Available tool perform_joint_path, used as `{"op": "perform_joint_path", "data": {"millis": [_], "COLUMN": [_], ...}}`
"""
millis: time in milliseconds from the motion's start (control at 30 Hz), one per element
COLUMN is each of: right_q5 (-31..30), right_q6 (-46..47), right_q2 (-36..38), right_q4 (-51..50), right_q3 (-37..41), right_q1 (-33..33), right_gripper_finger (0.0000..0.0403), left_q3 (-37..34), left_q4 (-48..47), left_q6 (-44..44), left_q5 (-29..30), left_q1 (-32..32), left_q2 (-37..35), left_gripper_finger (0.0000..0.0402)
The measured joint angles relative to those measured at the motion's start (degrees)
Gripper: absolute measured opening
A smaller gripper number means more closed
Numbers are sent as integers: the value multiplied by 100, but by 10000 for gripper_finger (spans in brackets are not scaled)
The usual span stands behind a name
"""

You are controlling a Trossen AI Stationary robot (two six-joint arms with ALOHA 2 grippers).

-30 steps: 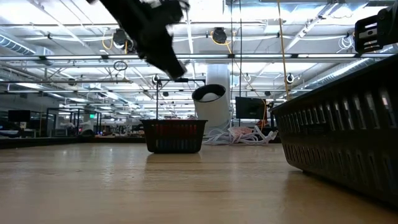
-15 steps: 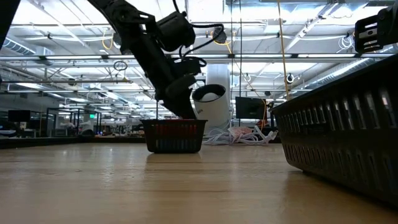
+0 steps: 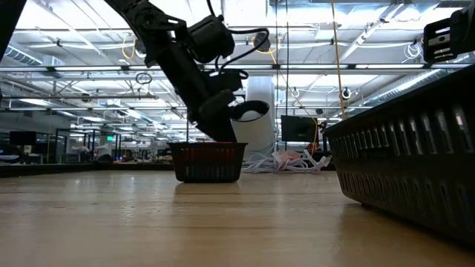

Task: Pick & Place Office items
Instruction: Return to Home Position

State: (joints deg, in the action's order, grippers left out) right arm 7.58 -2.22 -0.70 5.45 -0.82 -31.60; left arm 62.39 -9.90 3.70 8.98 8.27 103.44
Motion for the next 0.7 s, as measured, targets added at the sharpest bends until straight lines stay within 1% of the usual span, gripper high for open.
{"op": "perform_joint_path", "data": {"millis": [133, 267, 467, 533, 633, 700], "right_q5": [0, 0, -1, -1, -1, 1], "right_q6": [0, 0, 0, 0, 0, 0], "right_q2": [1, 0, 1, 0, -1, 1], "right_q4": [-2, -3, -4, -9, -9, -9], "right_q3": [0, 0, 0, 1, 2, 0], "right_q1": [0, 0, -1, 0, -1, -1], "right_gripper_finger": [228, 231, 227, 227, 230, 231], "left_q3": [0, 0, 4, 4, 4, -45], "left_q4": [-56, -558, -2238, -2713, -3485, -3637], "left_q6": [-13, -118, -691, -755, -238, -55], "left_q5": [3, 6, 13, 15, 61, 50], "left_q1": [2, 2, -5, 0, 0, -50], "left_q2": [-202, -850, -2320, -2762, -3376, -3692], "left_gripper_finger": [230, 236, 227, 222, 216, 212]}}
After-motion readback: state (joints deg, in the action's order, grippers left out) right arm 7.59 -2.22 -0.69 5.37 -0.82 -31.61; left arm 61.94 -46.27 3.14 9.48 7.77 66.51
